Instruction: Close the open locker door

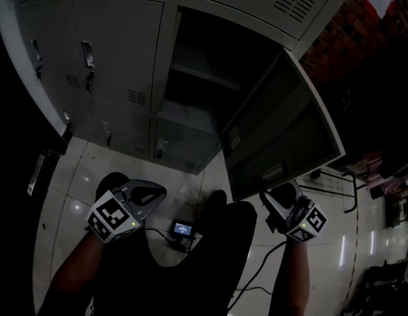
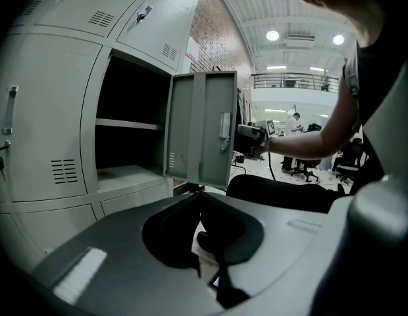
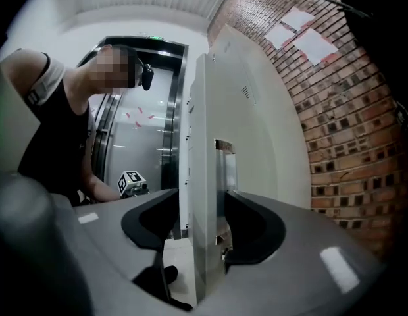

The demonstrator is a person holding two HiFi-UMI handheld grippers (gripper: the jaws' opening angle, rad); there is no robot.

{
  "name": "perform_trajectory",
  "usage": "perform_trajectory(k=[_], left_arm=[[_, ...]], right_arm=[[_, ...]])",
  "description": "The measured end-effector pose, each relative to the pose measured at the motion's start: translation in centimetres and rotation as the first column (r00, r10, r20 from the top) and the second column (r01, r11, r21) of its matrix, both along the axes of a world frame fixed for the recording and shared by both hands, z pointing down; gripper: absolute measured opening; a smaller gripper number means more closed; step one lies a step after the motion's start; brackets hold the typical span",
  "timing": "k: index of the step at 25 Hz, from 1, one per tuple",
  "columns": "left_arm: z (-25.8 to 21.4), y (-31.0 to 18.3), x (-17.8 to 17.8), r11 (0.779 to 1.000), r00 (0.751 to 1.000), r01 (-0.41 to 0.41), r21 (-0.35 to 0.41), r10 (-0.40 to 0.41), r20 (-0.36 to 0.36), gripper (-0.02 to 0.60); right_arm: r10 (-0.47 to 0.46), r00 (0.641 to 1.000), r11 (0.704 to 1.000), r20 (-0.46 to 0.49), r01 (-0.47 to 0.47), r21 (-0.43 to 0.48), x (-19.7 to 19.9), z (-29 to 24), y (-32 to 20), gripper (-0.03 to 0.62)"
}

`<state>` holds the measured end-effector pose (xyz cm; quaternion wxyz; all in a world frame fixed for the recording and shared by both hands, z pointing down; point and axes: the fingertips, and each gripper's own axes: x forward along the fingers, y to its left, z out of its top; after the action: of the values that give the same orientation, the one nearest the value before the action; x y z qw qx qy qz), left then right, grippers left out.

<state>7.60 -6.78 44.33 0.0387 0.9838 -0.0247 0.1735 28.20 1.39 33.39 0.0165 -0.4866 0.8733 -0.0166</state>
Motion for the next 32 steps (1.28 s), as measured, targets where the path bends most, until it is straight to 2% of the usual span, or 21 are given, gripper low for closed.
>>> perform_trajectory(k=[4, 6, 9, 12, 14, 17, 22, 26, 32], left_arm=[[0.0, -0.1, 0.0, 1.000, 1.000, 0.000, 0.001, 0.000, 0.001, 0.012], [0.0, 0.0, 0.0, 1.000, 1.000, -0.001, 0.002, 0.001, -0.003, 0.012], [-0.1, 0.1, 0.0, 1.000, 1.000, -0.002, 0.000, 0.002, -0.006, 0.012], [-0.1, 0.0, -0.2, 1.000, 1.000, 0.004, 0.001, -0.004, -0.010, 0.012], [-0.3, -0.1, -0.3, 1.000, 1.000, 0.007, 0.001, -0.007, -0.016, 0.012], [-0.6, -0.1, -0.4, 1.000, 1.000, 0.009, -0.001, -0.009, -0.029, 0.012], [-0.9, -0.2, -0.6, 1.000, 0.999, 0.013, -0.003, -0.013, -0.046, 0.012], [-1.2, -0.3, -0.9, 1.000, 0.998, 0.018, -0.005, -0.018, -0.062, 0.012], [-1.6, -0.6, -1.7, 0.999, 0.996, 0.031, -0.011, -0.032, -0.082, 0.012]], right_arm=[[-0.076, 0.997, 0.997, 0.027, 0.076, -0.003, -1.6, -0.1, -0.6, 0.200], [-0.100, 0.995, 0.995, 0.013, 0.100, -0.002, -2.8, 0.0, -1.3, 0.149], [-0.128, 0.992, 0.992, -0.018, 0.129, 0.004, -5.0, 0.0, -2.4, 0.144], [-0.118, 0.993, 0.993, -0.019, 0.118, 0.017, -6.9, -0.1, -3.6, 0.153], [-0.080, 0.997, 0.996, -0.007, 0.080, 0.030, -8.2, -0.2, -4.6, 0.149], [0.027, 0.999, 0.998, 0.019, -0.028, 0.056, -10.5, -0.9, -6.3, 0.135], [0.214, 0.977, 0.975, -0.001, -0.214, 0.061, -12.4, -0.1, -9.7, 0.133], [0.274, 0.961, 0.958, 0.020, -0.275, 0.081, -14.0, -0.7, -12.4, 0.135], [0.352, 0.931, 0.935, -0.099, -0.346, 0.073, -15.3, 0.0, -17.1, 0.141]])
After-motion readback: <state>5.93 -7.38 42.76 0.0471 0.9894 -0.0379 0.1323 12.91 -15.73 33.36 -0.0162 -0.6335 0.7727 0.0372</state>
